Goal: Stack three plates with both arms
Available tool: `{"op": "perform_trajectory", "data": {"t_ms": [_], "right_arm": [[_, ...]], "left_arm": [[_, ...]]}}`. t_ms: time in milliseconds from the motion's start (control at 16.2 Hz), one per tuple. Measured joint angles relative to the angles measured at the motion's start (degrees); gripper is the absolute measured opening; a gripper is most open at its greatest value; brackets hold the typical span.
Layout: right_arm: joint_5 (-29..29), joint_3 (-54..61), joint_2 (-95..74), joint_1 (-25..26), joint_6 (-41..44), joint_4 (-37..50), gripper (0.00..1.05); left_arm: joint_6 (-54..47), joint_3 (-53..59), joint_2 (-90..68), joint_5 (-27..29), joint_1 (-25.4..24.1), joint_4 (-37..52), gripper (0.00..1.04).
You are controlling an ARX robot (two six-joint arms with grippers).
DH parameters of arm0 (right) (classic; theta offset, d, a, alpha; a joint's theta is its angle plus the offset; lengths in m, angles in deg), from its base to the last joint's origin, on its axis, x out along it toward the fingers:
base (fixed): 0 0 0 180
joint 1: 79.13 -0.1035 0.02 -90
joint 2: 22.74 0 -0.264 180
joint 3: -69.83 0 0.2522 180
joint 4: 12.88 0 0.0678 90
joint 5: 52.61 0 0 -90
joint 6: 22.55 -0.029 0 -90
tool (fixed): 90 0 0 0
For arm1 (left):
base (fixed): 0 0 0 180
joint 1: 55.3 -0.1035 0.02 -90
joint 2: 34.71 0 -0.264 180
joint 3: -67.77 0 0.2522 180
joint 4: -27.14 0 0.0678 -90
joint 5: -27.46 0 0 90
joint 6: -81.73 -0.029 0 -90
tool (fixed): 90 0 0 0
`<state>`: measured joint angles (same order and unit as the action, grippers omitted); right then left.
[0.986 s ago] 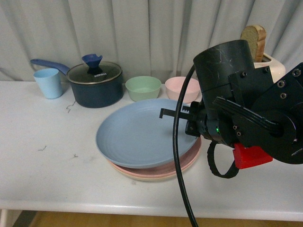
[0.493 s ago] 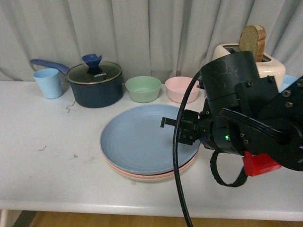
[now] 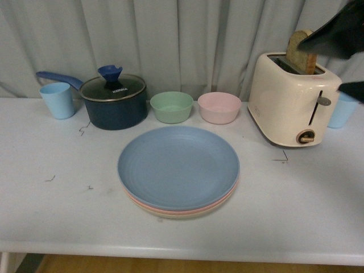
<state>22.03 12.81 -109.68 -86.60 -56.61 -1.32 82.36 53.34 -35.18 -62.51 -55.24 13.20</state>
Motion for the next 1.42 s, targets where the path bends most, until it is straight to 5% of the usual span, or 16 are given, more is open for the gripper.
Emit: {"op": "perform_trajectory", "data": {"t_ms": [123, 247, 370, 616, 1418], "right_arm": [[8.7, 6.0, 8.2, 3.8, 8.7, 13.4, 0.84], [14.9, 12.6, 16.0, 7.5, 20.9, 14.6, 0.66], [15.6, 19.4, 25.0, 7.7, 30.2, 10.2, 0.42], [15.3, 28.6, 38.6, 7.5, 33.1, 9.8, 0.04], [15.4, 42.6, 58.7, 7.5, 33.7, 2.8, 0.02]], "left_arm": [[0.0, 0.0, 0.0, 0.0, 0.0, 0.0, 0.98], [0.0, 0.0, 0.0, 0.0, 0.0, 0.0, 0.98], [0.0, 0.0, 0.0, -0.2, 0.0, 0.0, 0.98], [0.0, 0.0, 0.0, 0.0, 0.0, 0.0, 0.98], [0.0, 0.0, 0.0, 0.0, 0.0, 0.0, 0.98]]}}
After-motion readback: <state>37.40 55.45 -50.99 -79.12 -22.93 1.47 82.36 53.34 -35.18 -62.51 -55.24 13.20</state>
